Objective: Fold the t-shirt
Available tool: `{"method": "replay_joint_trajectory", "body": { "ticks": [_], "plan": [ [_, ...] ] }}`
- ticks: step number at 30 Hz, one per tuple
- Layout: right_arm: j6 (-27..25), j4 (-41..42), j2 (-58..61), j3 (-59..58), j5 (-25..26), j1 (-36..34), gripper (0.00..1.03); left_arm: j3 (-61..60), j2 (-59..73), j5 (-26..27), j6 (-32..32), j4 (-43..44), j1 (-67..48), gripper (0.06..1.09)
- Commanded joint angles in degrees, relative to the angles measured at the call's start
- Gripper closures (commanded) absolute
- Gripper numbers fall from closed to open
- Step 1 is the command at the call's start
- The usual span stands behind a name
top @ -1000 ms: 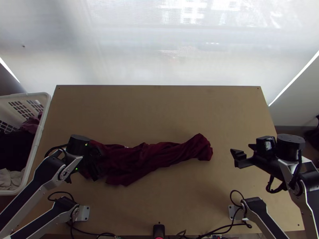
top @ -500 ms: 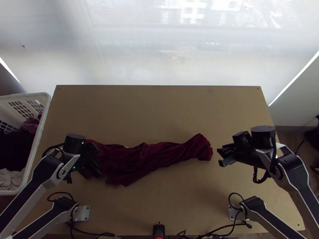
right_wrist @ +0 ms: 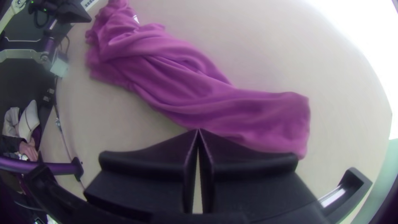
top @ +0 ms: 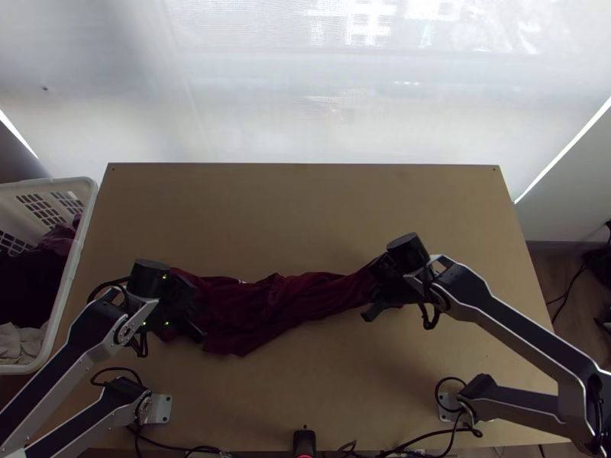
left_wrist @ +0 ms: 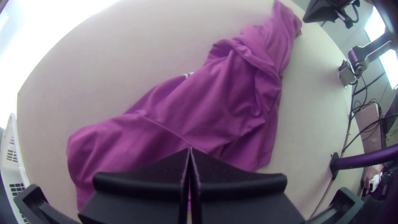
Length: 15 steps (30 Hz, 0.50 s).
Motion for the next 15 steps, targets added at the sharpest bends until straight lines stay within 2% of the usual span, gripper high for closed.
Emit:
{"method": "replay_joint_trajectory", "body": {
  "ticks": [1,5,10,15],
  "plan": [
    [-1.07,3.63,8.33,-0.35,-0.17,2.93,1.00,-0.18,3.65,2.66,-1.62,0.59,-2.75,1.05],
    [-1.16,4.86,8.69,-2.11,-0.17,2.05,1.00,0.79,9.37,2.74,-1.01,6.39,-2.14,1.05],
    [-2.74,5.04,10.80,-2.46,-0.17,-2.25,1.00,2.64,17.28,2.74,-0.92,11.75,-2.75,1.05],
    [-2.91,5.04,10.80,-2.37,-0.17,-3.75,1.00,2.99,20.09,5.64,-0.57,10.34,-2.75,1.05]
  ]
}}
